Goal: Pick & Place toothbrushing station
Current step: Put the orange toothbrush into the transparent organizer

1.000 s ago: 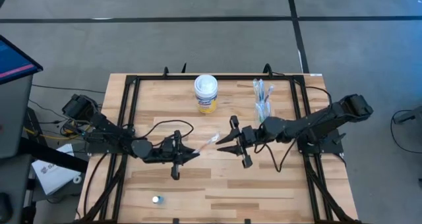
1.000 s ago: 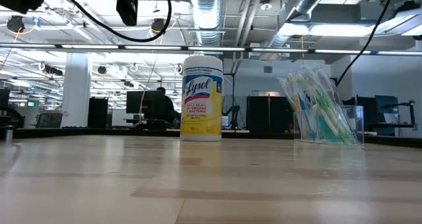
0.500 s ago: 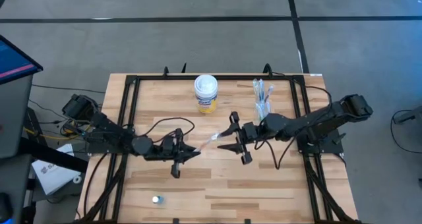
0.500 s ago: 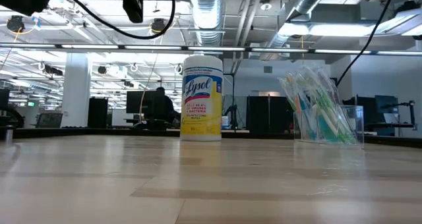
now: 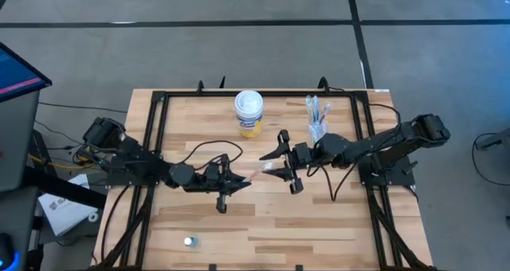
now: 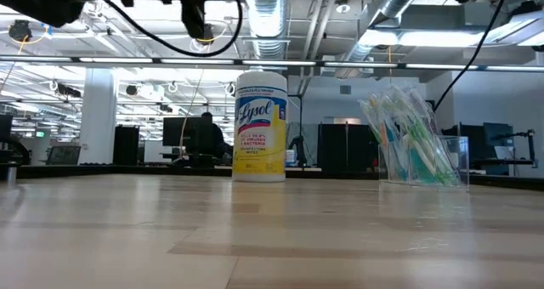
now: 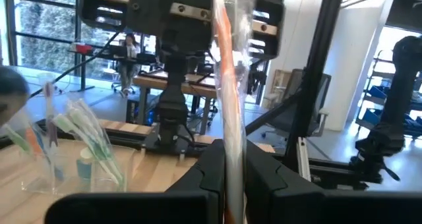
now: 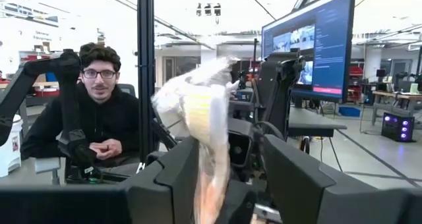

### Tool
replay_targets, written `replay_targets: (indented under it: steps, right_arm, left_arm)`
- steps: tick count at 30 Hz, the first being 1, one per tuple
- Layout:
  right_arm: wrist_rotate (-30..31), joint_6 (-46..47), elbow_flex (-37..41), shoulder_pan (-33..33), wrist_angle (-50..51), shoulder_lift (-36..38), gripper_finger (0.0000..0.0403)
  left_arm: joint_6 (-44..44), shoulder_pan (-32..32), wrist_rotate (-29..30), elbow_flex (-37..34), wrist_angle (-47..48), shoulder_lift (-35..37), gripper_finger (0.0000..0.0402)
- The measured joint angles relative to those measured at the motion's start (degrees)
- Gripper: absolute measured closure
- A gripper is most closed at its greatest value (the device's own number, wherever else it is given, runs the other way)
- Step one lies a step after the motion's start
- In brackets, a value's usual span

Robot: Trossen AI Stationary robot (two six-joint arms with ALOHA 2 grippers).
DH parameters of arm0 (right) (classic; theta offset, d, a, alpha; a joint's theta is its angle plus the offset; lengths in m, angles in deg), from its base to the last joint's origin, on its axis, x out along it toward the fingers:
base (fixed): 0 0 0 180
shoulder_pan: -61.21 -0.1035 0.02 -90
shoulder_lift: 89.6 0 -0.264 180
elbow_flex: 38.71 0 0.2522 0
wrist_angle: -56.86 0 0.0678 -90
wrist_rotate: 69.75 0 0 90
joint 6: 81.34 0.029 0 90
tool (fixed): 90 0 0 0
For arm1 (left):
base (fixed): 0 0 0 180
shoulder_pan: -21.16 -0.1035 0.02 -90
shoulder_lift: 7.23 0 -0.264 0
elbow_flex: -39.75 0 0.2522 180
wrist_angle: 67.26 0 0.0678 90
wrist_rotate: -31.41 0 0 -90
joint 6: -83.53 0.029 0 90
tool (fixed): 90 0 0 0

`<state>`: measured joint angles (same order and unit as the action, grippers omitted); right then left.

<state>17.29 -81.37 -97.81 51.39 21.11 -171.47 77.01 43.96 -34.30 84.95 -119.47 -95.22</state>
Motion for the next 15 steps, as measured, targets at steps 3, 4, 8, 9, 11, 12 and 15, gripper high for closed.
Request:
replay_targets:
  steps: [3,4,8,9,11,12,15]
  right_arm:
    - [0.0,0.0,-0.01,-0.02,-0.15,0.0,0.0246]
    - [0.0,0.0,-0.01,-0.01,0.06,0.0,0.0248]
    - [-0.01,-0.02,-0.02,-0.02,0.83,0.0,0.0259]
    - [0.0,-0.02,0.0,-0.02,0.85,0.0,0.0264]
    - [-0.02,-0.12,-0.01,-0.02,0.75,0.0,0.0277]
    - [-0.02,-0.24,-0.01,-0.02,0.74,0.0,0.0286]
    - [-0.04,-0.44,0.0,-0.02,0.68,0.0,0.0324]
  left_arm:
    - [-0.18,-0.85,-1.3,0.81,-1.26,-1.52,0.0385]
    - [-0.22,-0.85,-1.64,0.96,-1.36,-1.52,0.0385]
    - [0.09,-0.82,-1.85,1.24,-1.51,-1.44,0.0385]
    - [0.08,-0.82,-1.83,1.24,-1.53,-1.41,0.0385]
    - [0.08,-0.82,-1.83,1.24,-1.57,-1.39,0.0385]
    - [0.06,-0.82,-1.83,1.24,-1.5,-1.39,0.0385]
    - [0.06,-0.82,-1.77,1.24,-1.38,-1.39,0.0383]
